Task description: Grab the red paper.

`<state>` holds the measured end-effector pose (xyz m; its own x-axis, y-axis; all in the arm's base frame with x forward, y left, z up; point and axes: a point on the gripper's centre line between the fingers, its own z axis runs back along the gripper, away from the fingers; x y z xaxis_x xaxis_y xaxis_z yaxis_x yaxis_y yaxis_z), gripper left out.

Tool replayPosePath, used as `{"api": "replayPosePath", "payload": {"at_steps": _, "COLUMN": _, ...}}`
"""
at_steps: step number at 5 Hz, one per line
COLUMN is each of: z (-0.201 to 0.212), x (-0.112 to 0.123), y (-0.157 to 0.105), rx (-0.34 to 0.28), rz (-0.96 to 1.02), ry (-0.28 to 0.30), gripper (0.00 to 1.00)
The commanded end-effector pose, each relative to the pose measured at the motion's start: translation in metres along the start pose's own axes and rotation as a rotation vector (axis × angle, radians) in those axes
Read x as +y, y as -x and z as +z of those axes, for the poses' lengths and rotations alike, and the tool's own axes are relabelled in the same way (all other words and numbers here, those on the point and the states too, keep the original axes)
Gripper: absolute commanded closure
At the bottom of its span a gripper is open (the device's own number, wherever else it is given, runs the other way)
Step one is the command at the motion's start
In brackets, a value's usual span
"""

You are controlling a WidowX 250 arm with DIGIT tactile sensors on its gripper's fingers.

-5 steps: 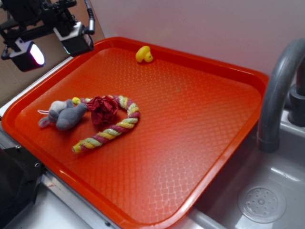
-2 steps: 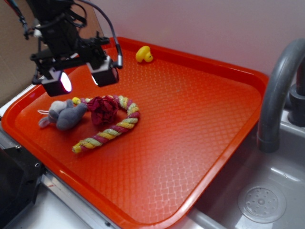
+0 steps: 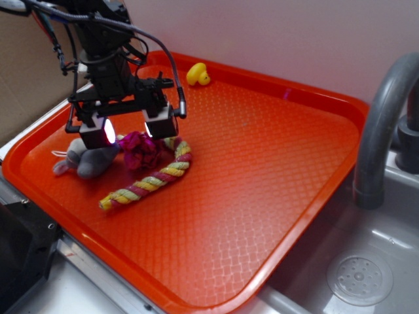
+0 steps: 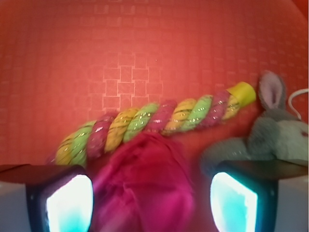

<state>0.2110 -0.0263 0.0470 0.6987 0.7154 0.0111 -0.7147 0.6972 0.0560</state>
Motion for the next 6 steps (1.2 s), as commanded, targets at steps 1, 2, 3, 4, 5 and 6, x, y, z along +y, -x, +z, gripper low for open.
{"api": "replayPosePath", "payload": {"at_steps": 1, "z": -0.023, "x": 0.003, "y": 0.012, "rx": -0.016, "rz": -0.05, "ry": -0.01, "gripper": 0.0}}
{"api": "replayPosePath", "payload": {"at_steps": 2, "z": -0.035, "x": 0.0, "y": 0.02, "rx": 0.035, "rz": -0.109, "ry": -0.006, "gripper": 0.0}}
{"api": "replayPosePath", "payload": {"at_steps": 3, "z": -0.043, "x": 0.001, "y": 0.026, "rx": 0.063, "rz": -0.126, "ry": -0.02, "gripper": 1.0}}
{"api": "replayPosePath", "payload": {"at_steps": 4, "z": -0.042, "x": 0.0, "y": 0.025, "rx": 0.058, "rz": -0.13, "ry": -0.012, "gripper": 1.0}}
{"api": "replayPosePath", "payload": {"at_steps": 5, "z": -0.039, "x": 0.001, "y": 0.025, "rx": 0.059, "rz": -0.126, "ry": -0.008, "gripper": 1.0}}
{"api": "replayPosePath", "payload": {"at_steps": 6, "z": -0.01, "x": 0.007, "y": 0.015, "rx": 0.022, "rz": -0.13, "ry": -0.007, "gripper": 1.0}}
